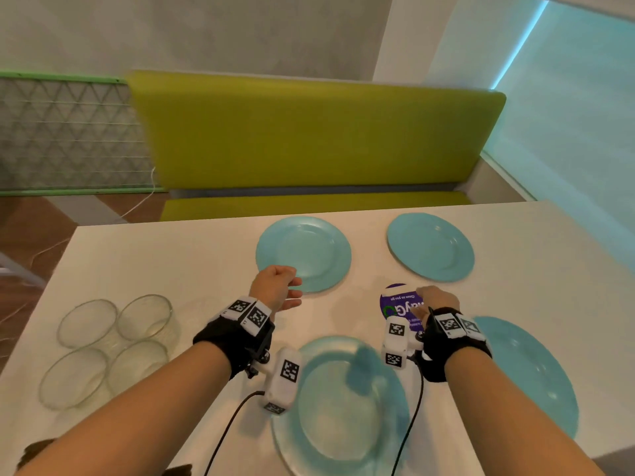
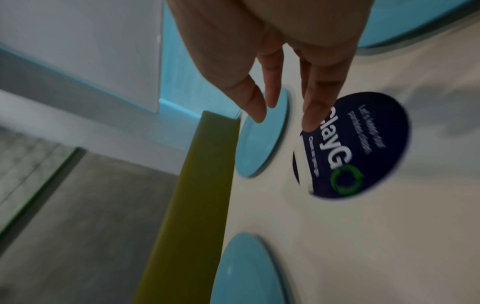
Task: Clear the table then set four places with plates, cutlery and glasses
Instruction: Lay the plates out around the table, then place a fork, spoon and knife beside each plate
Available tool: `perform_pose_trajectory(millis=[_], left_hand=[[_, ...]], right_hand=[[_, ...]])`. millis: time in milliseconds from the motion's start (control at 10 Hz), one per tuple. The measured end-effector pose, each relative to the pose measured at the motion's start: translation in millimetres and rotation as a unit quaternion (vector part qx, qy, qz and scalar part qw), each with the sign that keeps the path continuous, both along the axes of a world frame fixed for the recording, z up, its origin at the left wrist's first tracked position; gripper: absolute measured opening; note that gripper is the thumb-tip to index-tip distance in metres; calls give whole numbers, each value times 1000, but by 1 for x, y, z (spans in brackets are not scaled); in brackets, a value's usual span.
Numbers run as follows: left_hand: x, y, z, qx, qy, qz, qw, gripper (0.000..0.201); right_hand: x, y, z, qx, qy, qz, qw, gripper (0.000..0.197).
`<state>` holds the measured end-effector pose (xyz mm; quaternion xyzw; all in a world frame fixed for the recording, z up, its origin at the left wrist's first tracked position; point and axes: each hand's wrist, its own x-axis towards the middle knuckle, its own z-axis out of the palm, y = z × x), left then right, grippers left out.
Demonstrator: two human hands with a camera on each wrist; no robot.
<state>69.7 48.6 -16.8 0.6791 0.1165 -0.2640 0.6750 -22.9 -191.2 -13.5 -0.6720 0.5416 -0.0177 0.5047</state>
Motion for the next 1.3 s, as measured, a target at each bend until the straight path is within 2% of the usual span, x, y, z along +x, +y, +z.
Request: perform_pose_trajectory(millis=[100, 200, 300, 400, 500, 600, 800, 900, 1000, 1100, 1200, 1300], left_hand=[[-29, 36, 5, 7, -18, -43, 999, 9], [-59, 82, 7, 46, -41, -91, 994, 6], [-83, 129, -2, 158, -84, -179, 968, 9], [-100, 181, -14, 421, -163, -336, 826, 27], [-109, 221, -23, 565, -165, -379, 714, 35], [-113, 254, -36, 614, -162, -360, 684, 36], [-101, 292, -63, 607, -149, -399, 671, 65], [-98, 298, -68, 603, -167, -422, 656, 65], [-91, 299, -69, 604, -180, -435, 643, 50], [-85, 298, -66, 597, -168, -438, 651, 39], [-84, 296, -67, 601, -164, -447, 642, 31], [-86, 294, -68, 599, -155, -443, 649, 29]], right_hand=[[-11, 38, -4, -6, 19, 50, 999, 38], [-31, 92, -16, 61, -109, -21, 992, 44], [-40, 141, -18, 73, -94, 35, 992, 41], [-45, 188, -25, 66, -84, 80, 991, 18], [-51, 226, -23, 48, -67, 128, 988, 24], [-58, 245, -28, 24, -69, 157, 985, 15], [-69, 256, -34, 8, -53, 182, 982, 14], [-67, 254, -33, 8, -45, 183, 982, 15], [-65, 252, -33, -2, -42, 181, 983, 11], [-65, 252, -33, -4, -37, 185, 982, 13], [-66, 252, -34, -4, -31, 191, 981, 19], [-68, 253, -33, -3, -30, 195, 980, 22]])
